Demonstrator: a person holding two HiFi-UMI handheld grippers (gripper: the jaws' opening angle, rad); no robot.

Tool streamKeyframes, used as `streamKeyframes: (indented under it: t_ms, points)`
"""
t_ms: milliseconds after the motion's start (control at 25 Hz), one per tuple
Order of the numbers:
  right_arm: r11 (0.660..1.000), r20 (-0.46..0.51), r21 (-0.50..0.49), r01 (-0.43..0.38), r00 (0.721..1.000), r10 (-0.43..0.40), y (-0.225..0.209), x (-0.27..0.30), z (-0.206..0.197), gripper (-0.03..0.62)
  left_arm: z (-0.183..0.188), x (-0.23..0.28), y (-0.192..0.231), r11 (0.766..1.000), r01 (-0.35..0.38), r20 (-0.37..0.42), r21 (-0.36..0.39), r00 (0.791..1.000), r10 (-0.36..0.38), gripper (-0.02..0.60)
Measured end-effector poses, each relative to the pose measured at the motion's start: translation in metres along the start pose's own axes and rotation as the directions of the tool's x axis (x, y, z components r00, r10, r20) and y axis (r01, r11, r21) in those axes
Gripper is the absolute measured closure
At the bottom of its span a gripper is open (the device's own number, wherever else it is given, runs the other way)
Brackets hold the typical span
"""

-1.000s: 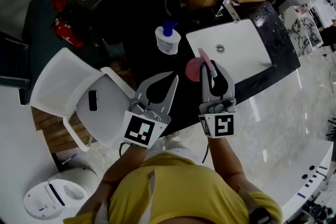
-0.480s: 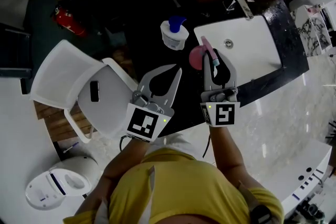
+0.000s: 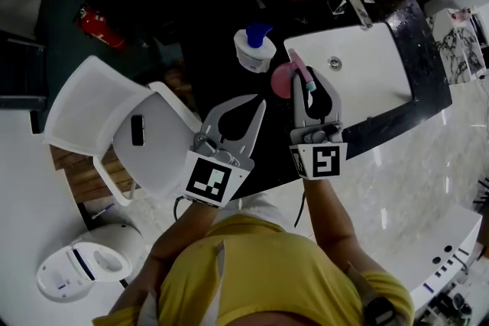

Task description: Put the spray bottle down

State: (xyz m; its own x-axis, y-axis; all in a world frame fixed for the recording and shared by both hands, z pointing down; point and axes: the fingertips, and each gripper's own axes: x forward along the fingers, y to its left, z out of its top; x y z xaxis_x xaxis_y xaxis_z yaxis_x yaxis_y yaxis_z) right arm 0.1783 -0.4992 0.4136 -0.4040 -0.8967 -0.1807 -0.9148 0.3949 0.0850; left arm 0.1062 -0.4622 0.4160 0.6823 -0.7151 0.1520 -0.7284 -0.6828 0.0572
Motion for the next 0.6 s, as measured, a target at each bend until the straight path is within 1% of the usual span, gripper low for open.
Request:
streamKeyframes:
  t_ms: [280, 400, 440, 600]
  points:
    - [1.0, -0.003, -0.003, -0.005, 1.0, 0.005, 0.002, -0.002, -0.005, 0.53, -0.002, -0.003, -0.001, 1.0, -0.003, -0.003, -0.008, 1.0, 0.003, 0.58]
    - [1.0, -0.021, 0.0, -0.006, 1.0, 0.006, 0.002, -0.002, -0.007, 0.528, -0.002, -0.005, -0.003, 1.0, 0.002, -0.004, -0.006, 1.0, -0.002, 0.58]
    - [1.0, -0.034, -0.004, -0.008, 0.999, 0.008, 0.002, -0.002, -0.008, 0.521, -0.001, -0.006, -0.003, 1.0, 0.004, -0.002, -0.006, 1.0, -0.004, 0.58]
    - [1.0, -0.086, -0.021, -0.016, 0.996, 0.014, 0.007, -0.004, -0.013, 0.44, 0.002, -0.011, -0.006, 1.0, 0.012, 0.008, -0.007, 1.0, -0.012, 0.58]
